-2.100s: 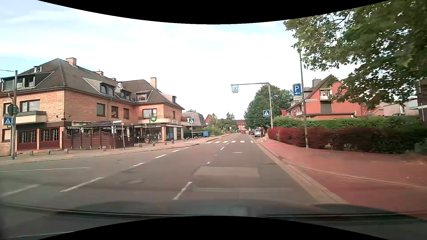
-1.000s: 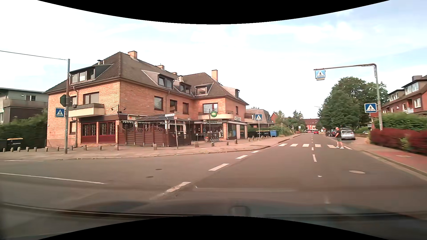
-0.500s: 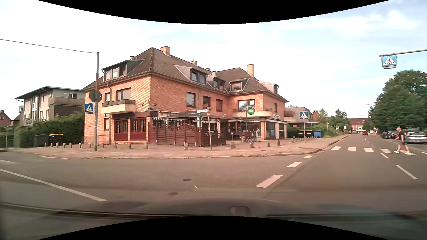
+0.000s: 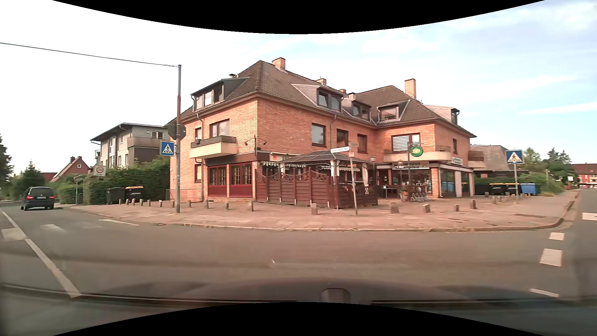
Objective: Follow the waypoints while adhering to traffic rules and regulations
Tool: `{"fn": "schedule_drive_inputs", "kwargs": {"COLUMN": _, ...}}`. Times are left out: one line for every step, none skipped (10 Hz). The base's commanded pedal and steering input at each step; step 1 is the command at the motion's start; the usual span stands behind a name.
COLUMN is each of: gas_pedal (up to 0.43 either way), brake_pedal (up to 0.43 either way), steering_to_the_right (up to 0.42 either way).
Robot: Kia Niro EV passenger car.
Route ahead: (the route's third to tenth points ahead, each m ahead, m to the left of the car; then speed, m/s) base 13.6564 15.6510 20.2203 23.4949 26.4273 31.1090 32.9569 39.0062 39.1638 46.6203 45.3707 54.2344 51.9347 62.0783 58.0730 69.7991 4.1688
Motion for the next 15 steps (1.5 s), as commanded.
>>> {"fn": "schedule_drive_inputs", "kwargs": {"gas_pedal": 0.098, "brake_pedal": 0.000, "steering_to_the_right": -0.424}}
{"fn": "schedule_drive_inputs", "kwargs": {"gas_pedal": 0.098, "brake_pedal": 0.000, "steering_to_the_right": -0.434}}
{"fn": "schedule_drive_inputs", "kwargs": {"gas_pedal": 0.098, "brake_pedal": 0.000, "steering_to_the_right": -0.442}}
{"fn": "schedule_drive_inputs", "kwargs": {"gas_pedal": 0.098, "brake_pedal": 0.000, "steering_to_the_right": -0.448}}
{"fn": "schedule_drive_inputs", "kwargs": {"gas_pedal": 0.110, "brake_pedal": 0.000, "steering_to_the_right": -0.450}}
{"fn": "schedule_drive_inputs", "kwargs": {"gas_pedal": 0.118, "brake_pedal": 0.000, "steering_to_the_right": -0.450}}
{"fn": "schedule_drive_inputs", "kwargs": {"gas_pedal": 0.118, "brake_pedal": 0.000, "steering_to_the_right": -0.450}}
{"fn": "schedule_drive_inputs", "kwargs": {"gas_pedal": 0.118, "brake_pedal": 0.000, "steering_to_the_right": -0.451}}
{"fn": "schedule_drive_inputs", "kwargs": {"gas_pedal": 0.118, "brake_pedal": 0.000, "steering_to_the_right": -0.451}}
{"fn": "schedule_drive_inputs", "kwargs": {"gas_pedal": 0.118, "brake_pedal": 0.000, "steering_to_the_right": -0.450}}
{"fn": "schedule_drive_inputs", "kwargs": {"gas_pedal": 0.118, "brake_pedal": 0.000, "steering_to_the_right": -0.447}}
{"fn": "schedule_drive_inputs", "kwargs": {"gas_pedal": 0.118, "brake_pedal": 0.000, "steering_to_the_right": -0.444}}
{"fn": "schedule_drive_inputs", "kwargs": {"gas_pedal": 0.118, "brake_pedal": 0.000, "steering_to_the_right": -0.440}}
{"fn": "schedule_drive_inputs", "kwargs": {"gas_pedal": 0.118, "brake_pedal": 0.000, "steering_to_the_right": -0.433}}
{"fn": "schedule_drive_inputs", "kwargs": {"gas_pedal": 0.118, "brake_pedal": 0.000, "steering_to_the_right": -0.423}}
